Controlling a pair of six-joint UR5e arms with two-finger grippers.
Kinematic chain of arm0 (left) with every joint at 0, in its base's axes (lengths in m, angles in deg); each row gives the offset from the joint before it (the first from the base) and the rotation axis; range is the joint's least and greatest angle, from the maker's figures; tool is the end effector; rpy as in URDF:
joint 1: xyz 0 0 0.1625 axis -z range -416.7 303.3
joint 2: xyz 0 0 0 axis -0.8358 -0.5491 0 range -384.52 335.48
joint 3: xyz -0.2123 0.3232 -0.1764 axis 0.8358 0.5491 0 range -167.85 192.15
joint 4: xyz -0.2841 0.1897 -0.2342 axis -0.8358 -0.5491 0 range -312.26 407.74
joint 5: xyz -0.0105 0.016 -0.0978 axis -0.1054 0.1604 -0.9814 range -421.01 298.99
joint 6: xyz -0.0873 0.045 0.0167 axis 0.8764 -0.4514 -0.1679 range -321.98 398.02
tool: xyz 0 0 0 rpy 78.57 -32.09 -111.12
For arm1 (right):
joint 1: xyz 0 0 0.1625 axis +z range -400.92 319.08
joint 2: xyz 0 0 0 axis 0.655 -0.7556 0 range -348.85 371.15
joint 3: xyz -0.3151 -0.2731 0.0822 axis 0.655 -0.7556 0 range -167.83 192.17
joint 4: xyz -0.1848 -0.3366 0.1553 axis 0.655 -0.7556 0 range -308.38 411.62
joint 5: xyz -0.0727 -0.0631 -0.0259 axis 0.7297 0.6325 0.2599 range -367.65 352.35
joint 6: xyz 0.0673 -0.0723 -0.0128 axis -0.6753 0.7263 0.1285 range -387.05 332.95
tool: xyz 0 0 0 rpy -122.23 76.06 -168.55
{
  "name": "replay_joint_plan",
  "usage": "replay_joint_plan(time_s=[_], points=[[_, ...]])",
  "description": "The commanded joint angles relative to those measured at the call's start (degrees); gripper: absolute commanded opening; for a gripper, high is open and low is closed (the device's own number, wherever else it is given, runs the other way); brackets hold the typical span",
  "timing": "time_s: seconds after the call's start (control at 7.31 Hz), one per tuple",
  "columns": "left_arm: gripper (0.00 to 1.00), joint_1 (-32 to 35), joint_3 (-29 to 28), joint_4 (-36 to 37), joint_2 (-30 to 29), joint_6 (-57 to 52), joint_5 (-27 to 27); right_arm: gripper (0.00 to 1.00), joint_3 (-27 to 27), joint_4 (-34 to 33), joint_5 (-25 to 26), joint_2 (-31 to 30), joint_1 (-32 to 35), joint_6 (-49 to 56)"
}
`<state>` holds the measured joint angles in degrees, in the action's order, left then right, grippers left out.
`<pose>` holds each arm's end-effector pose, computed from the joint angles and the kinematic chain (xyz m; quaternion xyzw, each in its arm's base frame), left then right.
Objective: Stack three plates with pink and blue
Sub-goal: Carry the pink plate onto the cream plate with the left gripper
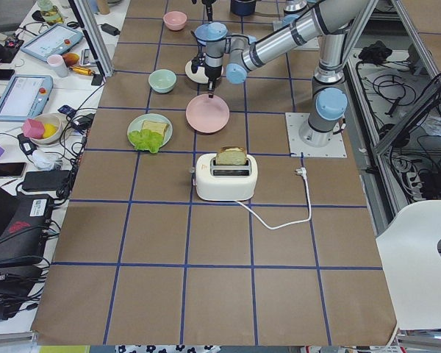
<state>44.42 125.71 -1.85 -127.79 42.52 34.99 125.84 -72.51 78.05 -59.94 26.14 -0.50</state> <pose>-0.2202 -0.4837 0.2484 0.0560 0.9966 -0.0381 0.0476 -0.0693 -0.5250 0.1864 -0.0286 0.9962 0.0512 0.0648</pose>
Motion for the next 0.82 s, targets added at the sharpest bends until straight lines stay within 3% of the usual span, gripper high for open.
replay_joint_plan(time_s=[0.0, 0.27, 0.41, 0.68], points=[[0.00, 6.7, -10.8, -9.1, -1.9, 11.5, -3.2, 0.33, -0.3, 0.1, 0.0, 0.3, 0.0, -1.2], [0.00, 12.2, -16.8, -8.6, -5.2, 19.3, -4.6, 0.05, -0.4, 0.4, 0.0, 0.3, 0.0, -1.5], [0.00, 13.0, -19.8, -8.5, -7.7, 22.7, -5.1, 0.00, -0.6, 0.6, 0.0, -0.1, 0.0, -1.5], [0.00, 18.0, -25.5, -8.3, -13.3, 27.1, -5.0, 0.00, -2.6, 2.2, -0.9, -0.5, 0.0, -1.6]])
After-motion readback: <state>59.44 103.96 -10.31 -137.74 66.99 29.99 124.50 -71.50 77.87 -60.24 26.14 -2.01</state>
